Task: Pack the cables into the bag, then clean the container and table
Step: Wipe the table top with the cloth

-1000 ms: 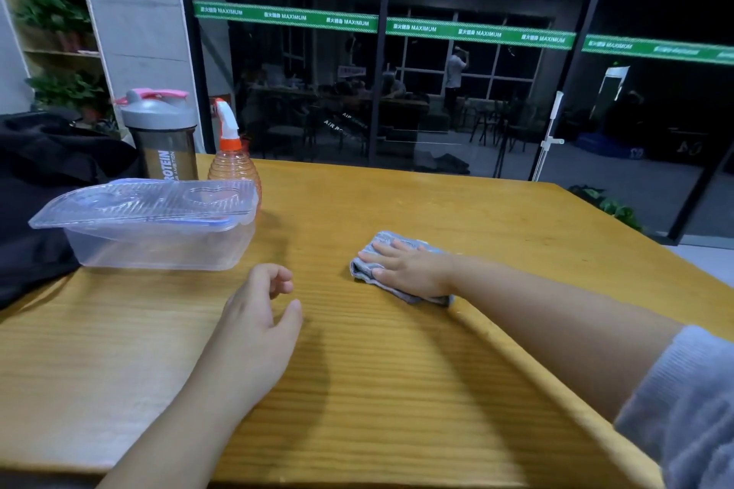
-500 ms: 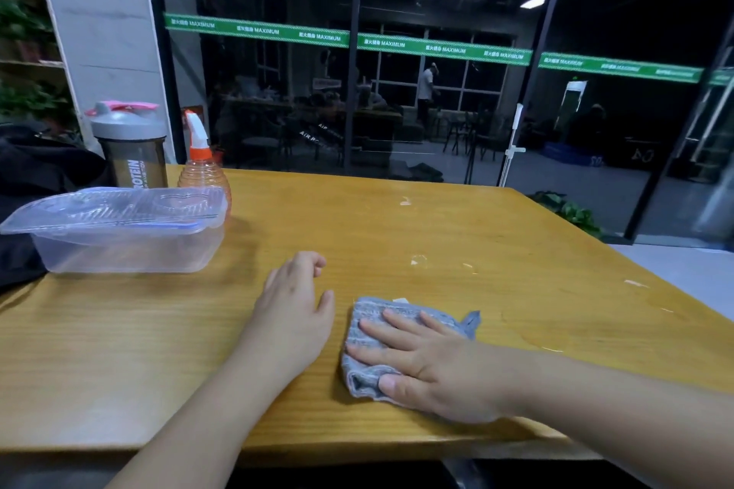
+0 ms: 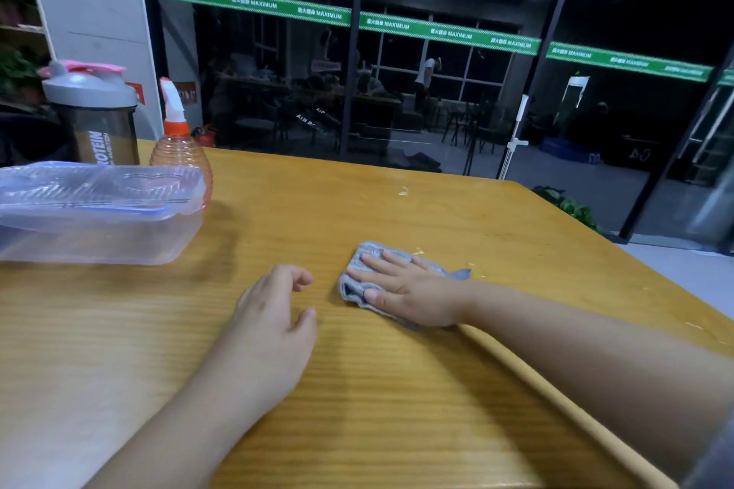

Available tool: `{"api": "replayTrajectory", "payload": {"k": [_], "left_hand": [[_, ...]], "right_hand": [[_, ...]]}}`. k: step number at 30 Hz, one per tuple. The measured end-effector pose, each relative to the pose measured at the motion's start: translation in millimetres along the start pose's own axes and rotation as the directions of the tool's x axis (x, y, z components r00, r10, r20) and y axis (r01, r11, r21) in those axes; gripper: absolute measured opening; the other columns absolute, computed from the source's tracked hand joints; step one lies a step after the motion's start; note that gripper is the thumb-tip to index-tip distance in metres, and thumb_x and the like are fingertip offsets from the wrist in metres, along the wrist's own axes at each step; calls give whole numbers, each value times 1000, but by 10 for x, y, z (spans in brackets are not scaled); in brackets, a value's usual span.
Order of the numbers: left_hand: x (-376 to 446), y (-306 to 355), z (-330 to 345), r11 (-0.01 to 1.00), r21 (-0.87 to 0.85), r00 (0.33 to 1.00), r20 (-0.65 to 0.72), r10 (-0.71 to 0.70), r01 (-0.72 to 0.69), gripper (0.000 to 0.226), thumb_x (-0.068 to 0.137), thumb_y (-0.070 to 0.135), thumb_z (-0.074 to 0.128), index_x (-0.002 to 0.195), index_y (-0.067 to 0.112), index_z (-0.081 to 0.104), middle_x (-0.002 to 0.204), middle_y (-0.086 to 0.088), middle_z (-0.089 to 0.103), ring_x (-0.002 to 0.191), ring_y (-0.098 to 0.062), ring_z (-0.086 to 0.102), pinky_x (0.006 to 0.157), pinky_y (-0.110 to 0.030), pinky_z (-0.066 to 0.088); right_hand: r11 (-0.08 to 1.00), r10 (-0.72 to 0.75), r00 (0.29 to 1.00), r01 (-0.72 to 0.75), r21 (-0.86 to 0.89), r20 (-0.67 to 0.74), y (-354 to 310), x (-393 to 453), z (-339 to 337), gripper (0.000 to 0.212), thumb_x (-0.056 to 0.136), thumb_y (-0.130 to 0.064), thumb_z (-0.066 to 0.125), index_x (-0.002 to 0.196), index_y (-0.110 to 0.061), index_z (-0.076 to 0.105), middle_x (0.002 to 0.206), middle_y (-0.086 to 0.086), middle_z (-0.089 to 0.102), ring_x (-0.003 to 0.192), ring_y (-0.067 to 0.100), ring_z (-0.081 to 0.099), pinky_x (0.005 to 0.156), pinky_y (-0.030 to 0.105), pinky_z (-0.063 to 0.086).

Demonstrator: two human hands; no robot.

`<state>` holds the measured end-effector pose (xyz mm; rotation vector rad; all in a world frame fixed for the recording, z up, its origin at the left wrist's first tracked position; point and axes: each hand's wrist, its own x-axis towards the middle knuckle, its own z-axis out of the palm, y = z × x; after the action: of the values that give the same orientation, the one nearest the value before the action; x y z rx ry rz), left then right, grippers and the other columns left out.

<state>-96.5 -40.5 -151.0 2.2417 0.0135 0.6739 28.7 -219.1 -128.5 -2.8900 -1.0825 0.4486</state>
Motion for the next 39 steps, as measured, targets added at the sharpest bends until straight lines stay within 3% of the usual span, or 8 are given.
{"api": "replayTrajectory", "payload": {"k": [5,8,14,22,26,30,33,39], "left_hand": [[-57,-39,-29,997,79,997,70,-28,22,31,90,26,53,120,28,44,119,11,44,119,-11,40,101,-23,29],[-70,-45,-33,998,63,998,62,-23,19,30,90,27,52,119,30,45,117,15,43,118,-8,38,99,-20,28],[-86,-48,-21,997,82,998,65,5,-10,28,91,29,50,119,32,46,118,18,41,116,-4,33,94,-14,25],[-78,-14,-19,988,71,990,2,140,-140,26,90,23,51,114,31,54,114,20,46,114,-2,36,88,-8,22],[-76,106,-86,964,-99,969,-23,246,-247,15,82,22,49,87,29,62,93,20,57,86,6,51,73,-4,33],[-130,190,-143,904,-191,921,-15,388,-384,16,81,21,49,84,28,62,80,15,62,71,1,58,67,-5,39],[-148,190,-141,920,-231,946,-8,325,-318,21,79,13,53,80,31,64,69,19,63,59,0,57,57,-7,40],[-149,159,-110,957,-209,975,54,217,-202,17,78,26,50,85,36,61,61,5,62,48,-12,51,52,-32,46]], "right_hand": [[995,73,997,-75,73,19,251,484,-202,52,97,-57,7,148,-46,2,158,-15,-11,145,9,-12,118,41,-6],[954,239,969,-224,201,-55,358,722,-235,64,86,-75,9,145,-52,3,158,-15,-9,147,16,-5,119,45,0],[941,336,934,-327,88,-120,280,907,-243,54,97,-57,8,149,-43,4,160,-6,-9,147,16,-9,117,42,-1],[966,255,960,-257,-3,-120,-59,625,-111,54,101,-48,8,151,-32,1,160,0,-8,147,20,-10,118,47,-1],[980,195,976,-197,-7,-101,-240,373,-1,54,101,-49,11,151,-32,-1,160,-1,-11,146,19,-13,118,46,-3],[993,105,990,-109,-44,-97,-414,93,80,55,100,-48,12,151,-32,-3,159,-2,-12,146,19,-14,118,45,-5],[997,50,995,-55,-55,-92,-504,-125,138,54,100,-48,11,151,-33,-2,159,-4,-12,146,17,-14,118,43,-6],[996,-59,996,54,-68,-73,-552,-512,245,54,101,-48,14,150,-37,-6,159,-8,-13,145,12,-17,118,40,-8]]}}
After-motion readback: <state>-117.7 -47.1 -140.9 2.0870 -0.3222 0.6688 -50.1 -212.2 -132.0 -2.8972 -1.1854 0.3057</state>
